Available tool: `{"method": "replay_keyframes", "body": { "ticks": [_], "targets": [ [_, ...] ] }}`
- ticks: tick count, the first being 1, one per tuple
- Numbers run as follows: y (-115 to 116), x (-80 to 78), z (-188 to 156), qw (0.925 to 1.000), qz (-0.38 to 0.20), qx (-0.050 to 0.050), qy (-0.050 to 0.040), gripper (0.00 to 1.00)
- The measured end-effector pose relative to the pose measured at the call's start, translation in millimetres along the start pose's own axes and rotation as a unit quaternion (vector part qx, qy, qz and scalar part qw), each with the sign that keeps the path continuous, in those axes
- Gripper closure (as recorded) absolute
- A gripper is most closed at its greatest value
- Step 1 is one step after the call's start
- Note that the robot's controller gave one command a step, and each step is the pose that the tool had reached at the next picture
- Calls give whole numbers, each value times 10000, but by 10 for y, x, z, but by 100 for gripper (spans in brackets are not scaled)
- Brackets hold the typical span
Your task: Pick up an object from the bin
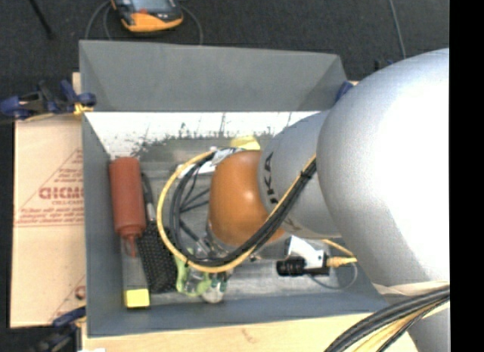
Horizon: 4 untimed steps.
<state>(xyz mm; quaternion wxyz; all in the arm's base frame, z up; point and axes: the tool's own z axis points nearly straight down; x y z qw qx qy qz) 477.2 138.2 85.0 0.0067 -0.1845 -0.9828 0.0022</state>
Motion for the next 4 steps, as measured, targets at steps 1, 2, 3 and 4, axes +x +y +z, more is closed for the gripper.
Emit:
{"method": "replay_keyframes", "body": {
  "ticks": [1, 2, 3, 4],
  "targets": [
    [0, -3, -212, 10000, -3, -13, -24, 100],
    [8, -19, -359, 10000, -11, -30, -53, 100],
    [3, -14, -489, 10000, -11, -30, -53, 100],
    [6, -18, -599, 10000, -15, -41, -65, 100]
  ]
}}
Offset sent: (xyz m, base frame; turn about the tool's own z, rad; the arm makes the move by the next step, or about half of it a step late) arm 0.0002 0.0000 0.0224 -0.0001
